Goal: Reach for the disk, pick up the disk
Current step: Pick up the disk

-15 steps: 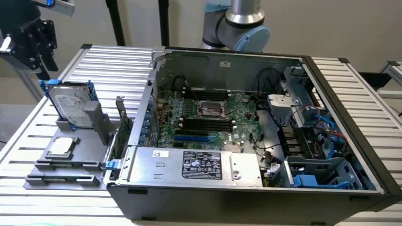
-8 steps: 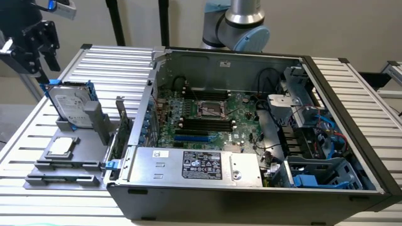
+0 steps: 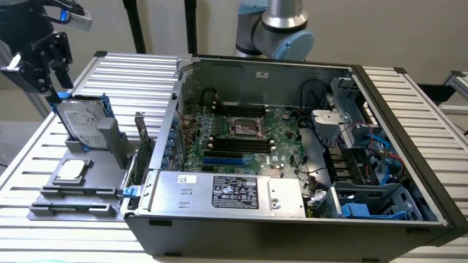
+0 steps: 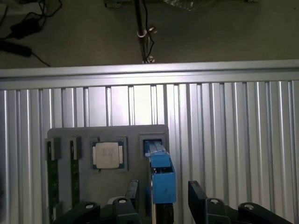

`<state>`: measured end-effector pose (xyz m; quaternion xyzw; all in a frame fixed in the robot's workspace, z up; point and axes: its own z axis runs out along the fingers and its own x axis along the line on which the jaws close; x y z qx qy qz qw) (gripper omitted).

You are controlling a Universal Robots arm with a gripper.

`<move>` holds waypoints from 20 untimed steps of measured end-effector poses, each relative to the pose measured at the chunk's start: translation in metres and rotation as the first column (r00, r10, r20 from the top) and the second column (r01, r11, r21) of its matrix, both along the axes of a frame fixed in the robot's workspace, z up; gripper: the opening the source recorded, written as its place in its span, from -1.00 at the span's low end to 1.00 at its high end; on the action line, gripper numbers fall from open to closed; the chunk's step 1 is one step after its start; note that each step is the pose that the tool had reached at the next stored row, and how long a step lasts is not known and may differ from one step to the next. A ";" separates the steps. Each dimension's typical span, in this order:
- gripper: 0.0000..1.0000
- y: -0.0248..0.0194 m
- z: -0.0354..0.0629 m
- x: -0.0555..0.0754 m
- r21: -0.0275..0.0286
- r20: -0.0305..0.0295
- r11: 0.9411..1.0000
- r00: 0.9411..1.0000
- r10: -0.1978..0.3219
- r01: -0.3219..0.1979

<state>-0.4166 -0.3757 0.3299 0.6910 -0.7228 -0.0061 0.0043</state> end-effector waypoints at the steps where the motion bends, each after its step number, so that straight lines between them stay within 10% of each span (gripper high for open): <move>1: 0.08 0.0000 -0.0018 0.000 0.000 0.000 1.000 1.000 0.001 -0.001; 20: 0.08 0.0000 -0.0300 0.000 0.000 0.000 1.000 1.000 0.030 -0.030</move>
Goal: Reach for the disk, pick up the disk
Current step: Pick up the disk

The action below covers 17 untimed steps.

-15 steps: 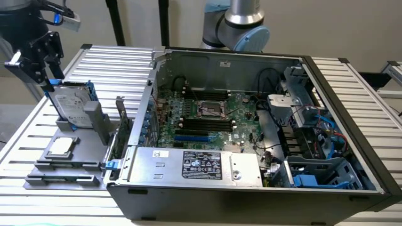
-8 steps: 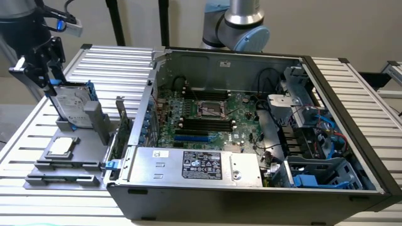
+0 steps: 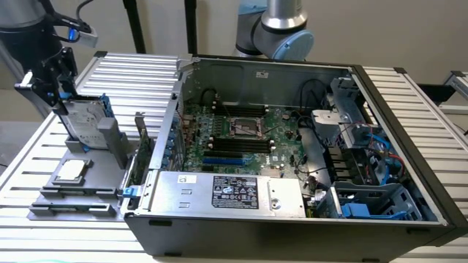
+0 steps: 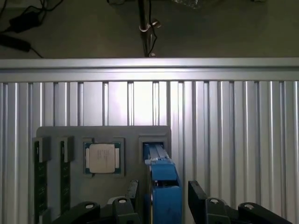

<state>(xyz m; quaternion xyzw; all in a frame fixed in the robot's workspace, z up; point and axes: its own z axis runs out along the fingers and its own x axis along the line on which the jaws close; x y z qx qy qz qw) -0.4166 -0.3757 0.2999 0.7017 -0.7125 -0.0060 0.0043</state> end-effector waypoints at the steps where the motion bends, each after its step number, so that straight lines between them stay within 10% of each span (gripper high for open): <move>1: 0.08 0.0000 -0.0007 0.000 0.000 0.000 1.000 1.000 0.002 -0.002; 17: -0.09 0.0000 -0.0049 0.000 0.000 0.000 1.000 1.000 0.014 -0.014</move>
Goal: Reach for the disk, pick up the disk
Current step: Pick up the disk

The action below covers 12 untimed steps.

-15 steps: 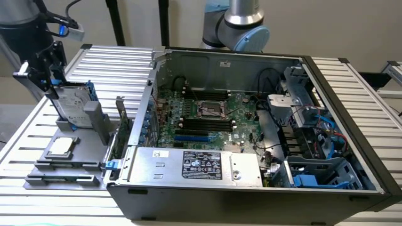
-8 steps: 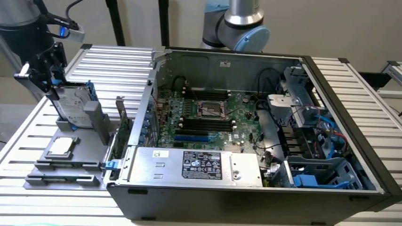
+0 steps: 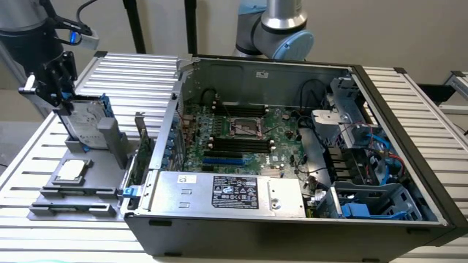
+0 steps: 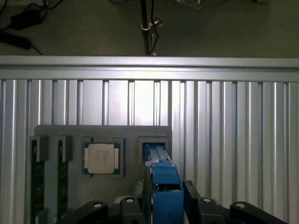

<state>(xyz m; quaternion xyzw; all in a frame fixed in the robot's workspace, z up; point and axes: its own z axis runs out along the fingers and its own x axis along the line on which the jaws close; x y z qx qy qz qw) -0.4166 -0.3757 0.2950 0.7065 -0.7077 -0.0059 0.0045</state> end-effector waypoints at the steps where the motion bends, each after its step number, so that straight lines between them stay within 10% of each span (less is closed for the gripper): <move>1: -0.09 0.0000 0.0000 0.000 0.000 0.000 1.000 1.000 0.000 0.000; 12: -0.35 -0.0002 0.0000 0.000 0.000 0.000 1.000 1.000 0.001 -0.001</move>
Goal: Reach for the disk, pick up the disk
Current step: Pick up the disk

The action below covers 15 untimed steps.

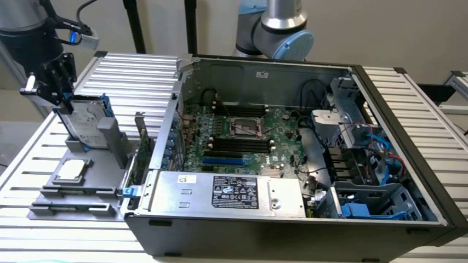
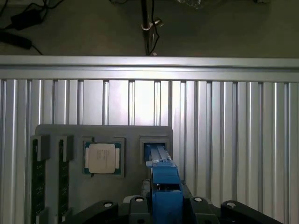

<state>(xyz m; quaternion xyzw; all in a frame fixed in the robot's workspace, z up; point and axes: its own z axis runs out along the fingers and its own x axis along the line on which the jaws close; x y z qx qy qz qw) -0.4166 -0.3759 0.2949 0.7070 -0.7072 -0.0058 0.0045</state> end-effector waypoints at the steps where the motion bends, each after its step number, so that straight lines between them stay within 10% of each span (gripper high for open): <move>1: -0.35 -0.0001 0.0000 0.000 0.000 0.000 1.000 1.000 0.000 0.000; 15: -0.35 -0.0003 0.0013 0.000 0.000 0.000 1.000 1.000 0.000 0.000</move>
